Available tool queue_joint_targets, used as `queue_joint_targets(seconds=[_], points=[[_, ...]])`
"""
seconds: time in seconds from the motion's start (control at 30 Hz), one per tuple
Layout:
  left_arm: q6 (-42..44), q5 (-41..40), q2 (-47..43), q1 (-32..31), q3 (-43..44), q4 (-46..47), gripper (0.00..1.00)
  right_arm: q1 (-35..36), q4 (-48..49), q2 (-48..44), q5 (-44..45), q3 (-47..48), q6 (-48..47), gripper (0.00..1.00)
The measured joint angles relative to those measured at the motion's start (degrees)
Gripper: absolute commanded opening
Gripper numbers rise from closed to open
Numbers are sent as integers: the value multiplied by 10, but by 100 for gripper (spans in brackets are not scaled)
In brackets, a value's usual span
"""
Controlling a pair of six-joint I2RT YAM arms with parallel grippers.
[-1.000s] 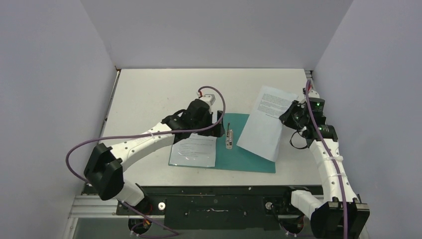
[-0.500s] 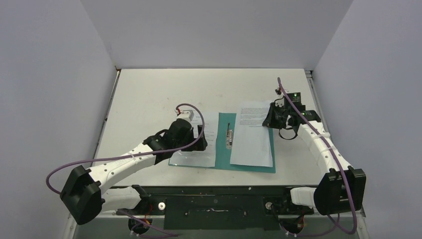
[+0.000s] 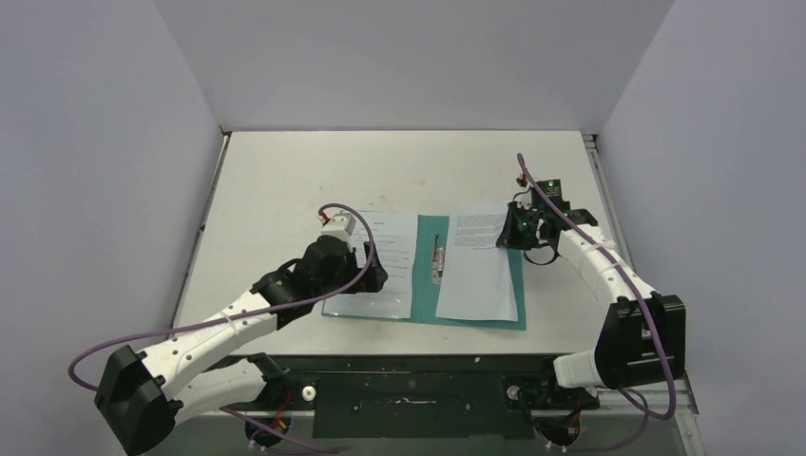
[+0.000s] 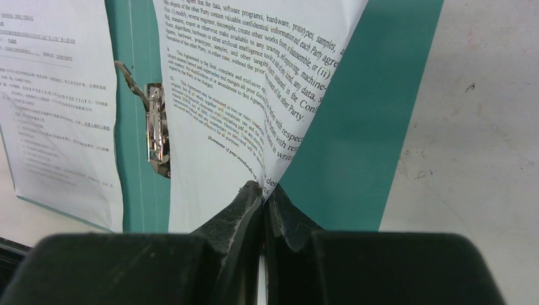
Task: Put the files into the folder
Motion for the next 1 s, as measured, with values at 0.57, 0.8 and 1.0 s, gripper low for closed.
queue_joint_targets(seconds=[0.57, 0.8, 1.0], points=[[4, 9, 32, 0, 0, 3, 94, 1, 29, 52, -17, -1, -13, 5], [5, 11, 35, 0, 0, 8, 94, 13, 38, 64, -22, -1, -24, 5], [6, 14, 45, 0, 0, 13, 94, 29, 43, 84, -15, -1, -31, 7]])
